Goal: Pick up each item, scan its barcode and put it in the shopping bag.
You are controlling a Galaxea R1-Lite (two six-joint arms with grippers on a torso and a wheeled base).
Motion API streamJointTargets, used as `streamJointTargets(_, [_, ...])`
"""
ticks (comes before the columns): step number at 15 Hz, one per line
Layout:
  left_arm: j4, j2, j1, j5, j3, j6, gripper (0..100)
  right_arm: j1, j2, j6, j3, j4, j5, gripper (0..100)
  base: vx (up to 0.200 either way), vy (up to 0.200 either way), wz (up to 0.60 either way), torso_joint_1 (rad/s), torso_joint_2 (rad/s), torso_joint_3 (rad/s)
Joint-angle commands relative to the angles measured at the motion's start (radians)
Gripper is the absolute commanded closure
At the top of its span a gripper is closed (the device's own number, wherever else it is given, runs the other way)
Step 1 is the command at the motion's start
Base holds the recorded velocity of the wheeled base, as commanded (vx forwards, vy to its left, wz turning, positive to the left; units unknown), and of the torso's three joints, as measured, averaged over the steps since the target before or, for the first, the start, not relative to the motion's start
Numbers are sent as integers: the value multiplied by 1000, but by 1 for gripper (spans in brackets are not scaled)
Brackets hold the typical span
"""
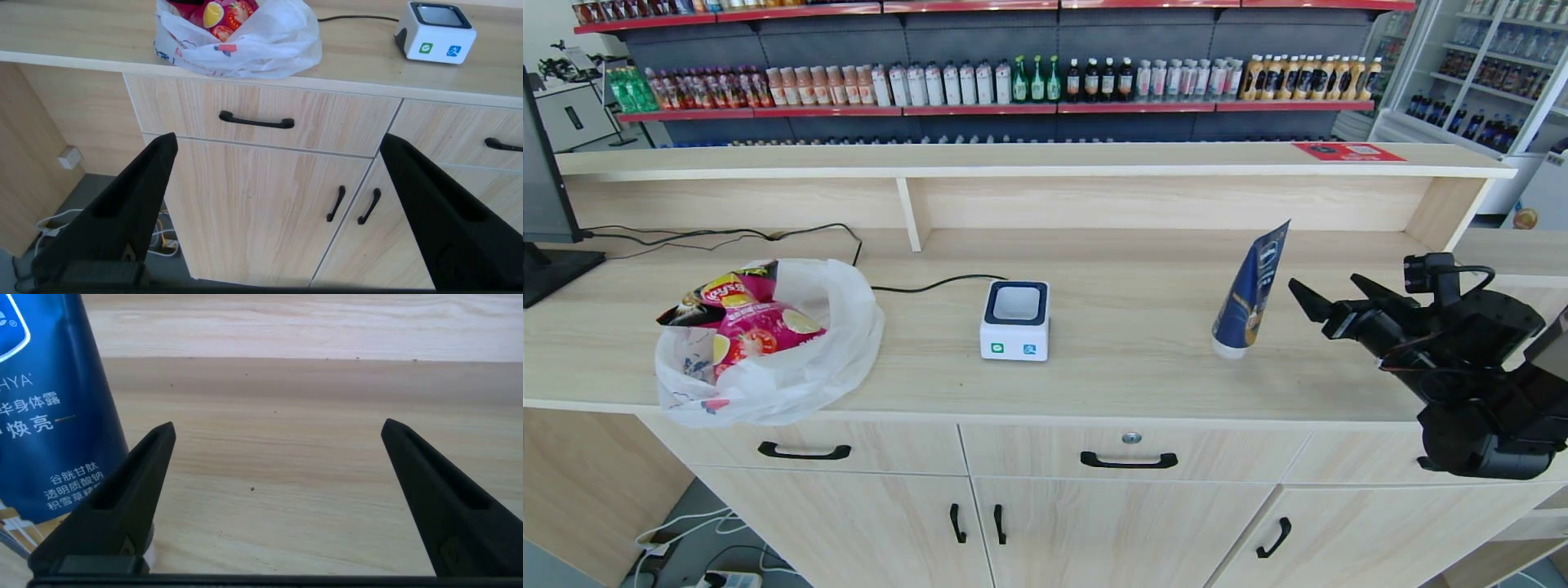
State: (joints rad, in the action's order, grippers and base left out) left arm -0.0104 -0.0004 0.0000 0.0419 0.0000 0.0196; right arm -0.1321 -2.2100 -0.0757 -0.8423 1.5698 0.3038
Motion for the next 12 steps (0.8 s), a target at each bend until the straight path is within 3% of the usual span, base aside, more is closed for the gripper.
streamJointTargets(1, [0, 0, 0, 1, 0, 0, 0, 0, 32, 10, 40, 1, 0, 0, 0, 0, 0, 0, 0, 0])
streamJointTargets(12, [0, 0, 0, 1, 0, 0, 0, 66, 39, 45, 45, 1, 0, 0, 0, 0, 0, 0, 0, 0])
